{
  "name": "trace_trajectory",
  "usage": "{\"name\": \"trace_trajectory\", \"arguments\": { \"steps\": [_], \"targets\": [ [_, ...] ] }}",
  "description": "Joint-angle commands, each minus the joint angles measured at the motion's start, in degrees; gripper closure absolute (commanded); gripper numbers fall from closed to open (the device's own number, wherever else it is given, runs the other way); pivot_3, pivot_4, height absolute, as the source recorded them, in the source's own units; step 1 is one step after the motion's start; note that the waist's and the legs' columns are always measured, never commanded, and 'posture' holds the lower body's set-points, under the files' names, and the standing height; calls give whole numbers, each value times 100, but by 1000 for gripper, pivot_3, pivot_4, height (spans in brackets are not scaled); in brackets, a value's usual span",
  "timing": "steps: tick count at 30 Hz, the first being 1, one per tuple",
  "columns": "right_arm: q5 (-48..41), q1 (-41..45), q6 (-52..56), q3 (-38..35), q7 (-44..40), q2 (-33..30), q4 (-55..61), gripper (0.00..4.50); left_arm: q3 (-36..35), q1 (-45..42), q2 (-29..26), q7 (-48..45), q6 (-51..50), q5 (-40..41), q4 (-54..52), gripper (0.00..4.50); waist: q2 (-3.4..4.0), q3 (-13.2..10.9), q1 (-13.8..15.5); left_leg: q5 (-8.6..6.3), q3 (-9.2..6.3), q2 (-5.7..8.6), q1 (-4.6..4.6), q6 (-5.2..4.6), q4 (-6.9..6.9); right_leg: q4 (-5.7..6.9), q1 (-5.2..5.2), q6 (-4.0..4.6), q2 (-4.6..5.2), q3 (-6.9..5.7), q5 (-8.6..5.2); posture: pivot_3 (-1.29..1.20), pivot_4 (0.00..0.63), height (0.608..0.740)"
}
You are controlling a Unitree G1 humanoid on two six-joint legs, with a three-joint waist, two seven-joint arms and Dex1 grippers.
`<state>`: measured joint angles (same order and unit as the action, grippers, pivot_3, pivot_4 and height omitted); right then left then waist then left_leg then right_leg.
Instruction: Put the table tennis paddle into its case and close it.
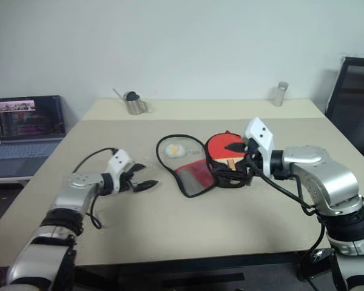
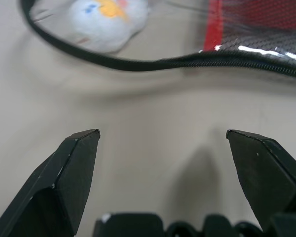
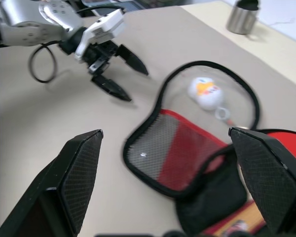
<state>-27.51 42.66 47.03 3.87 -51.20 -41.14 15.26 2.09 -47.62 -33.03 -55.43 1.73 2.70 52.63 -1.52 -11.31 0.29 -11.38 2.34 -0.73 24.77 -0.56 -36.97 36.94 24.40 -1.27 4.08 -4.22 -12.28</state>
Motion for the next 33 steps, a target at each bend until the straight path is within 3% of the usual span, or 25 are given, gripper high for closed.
{"name": "trace_trajectory", "arguments": {
  "steps": [1, 12, 19, 26, 33],
  "targets": [
    [175, 85, -261, -34, -43, -154, 52, 16, -49, -418, 159, 182, 241, -68, 401, 0, -3, -2, 9, 0, 0, 0, 1, 0, 0, 0, 1, 0, 0, -1, 0, 0, 150, 740],
    [306, -124, -283, -242, 93, -366, 152, 16, -70, -1237, 866, 611, 453, -267, 1680, 0, -13, -8, 13, -1, 4, 0, 1, -2, -1, 1, 2, -3, -1, -14, 2, 0, 150, 740],
    [287, -382, -195, -564, 183, -702, 335, 16, -49, -1891, 1137, 472, 712, -392, 1826, 0, -35, -21, 41, -1, 2, 2, 4, -2, -3, -1, 2, -4, 0, -17, 2, 0, 150, 740],
    [117, -814, 236, -1092, 288, -1141, 663, 16, -96, -2804, 1740, -252, 736, -221, 1627, 0, -44, -26, 110, -3, 1, 4, 11, -3, -5, -8, 2, -4, 0, -20, 2, 0, 150, 740],
    [113, -1201, 692, -1475, 701, -1338, 841, 16, 40, -3150, 2480, 338, 794, -555, 2092, 0, -44, -26, 81, -5, 5, 2, 7, -8, -6, -6, 2, -5, 0, -13, 2, 0, 150, 740]
  ]
}}
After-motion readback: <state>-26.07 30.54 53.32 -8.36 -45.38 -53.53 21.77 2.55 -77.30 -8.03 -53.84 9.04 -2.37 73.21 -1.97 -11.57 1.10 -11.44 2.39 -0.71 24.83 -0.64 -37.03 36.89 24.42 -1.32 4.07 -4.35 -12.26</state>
